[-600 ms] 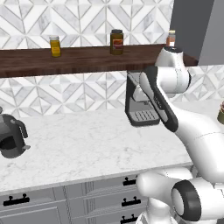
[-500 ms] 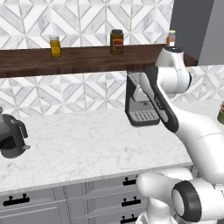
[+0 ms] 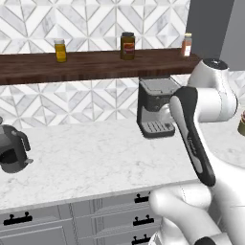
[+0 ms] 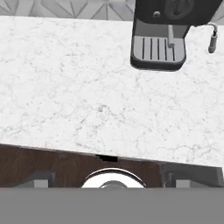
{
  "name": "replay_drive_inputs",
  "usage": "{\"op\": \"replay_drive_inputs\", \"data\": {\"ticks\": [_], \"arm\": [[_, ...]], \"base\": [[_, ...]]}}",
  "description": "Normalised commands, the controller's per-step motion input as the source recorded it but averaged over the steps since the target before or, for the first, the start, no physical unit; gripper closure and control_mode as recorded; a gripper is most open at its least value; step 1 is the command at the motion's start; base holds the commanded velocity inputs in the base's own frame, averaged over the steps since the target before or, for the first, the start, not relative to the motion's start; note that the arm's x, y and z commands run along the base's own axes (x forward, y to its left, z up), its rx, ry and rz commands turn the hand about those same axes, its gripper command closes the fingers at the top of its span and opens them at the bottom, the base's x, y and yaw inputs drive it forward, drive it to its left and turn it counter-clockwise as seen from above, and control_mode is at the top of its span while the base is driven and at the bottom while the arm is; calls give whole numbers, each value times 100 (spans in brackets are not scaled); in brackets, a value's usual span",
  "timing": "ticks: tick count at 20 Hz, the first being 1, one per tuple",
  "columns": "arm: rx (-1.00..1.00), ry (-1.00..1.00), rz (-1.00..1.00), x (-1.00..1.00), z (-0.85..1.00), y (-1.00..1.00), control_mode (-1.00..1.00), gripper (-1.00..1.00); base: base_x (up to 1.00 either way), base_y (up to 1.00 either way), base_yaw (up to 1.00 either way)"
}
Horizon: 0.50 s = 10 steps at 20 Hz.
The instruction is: Navigate to the microwave.
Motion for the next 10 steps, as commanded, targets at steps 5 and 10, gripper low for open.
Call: {"op": "replay_drive_inputs", "data": {"ticks": [5, 10], "arm": [[1, -20, 0, -80, 17, 0, -100, -100], [0, -10, 0, -34, 11, 0, 100, -100]], "base": [[0, 0, 0], [-48, 2, 0]]}}
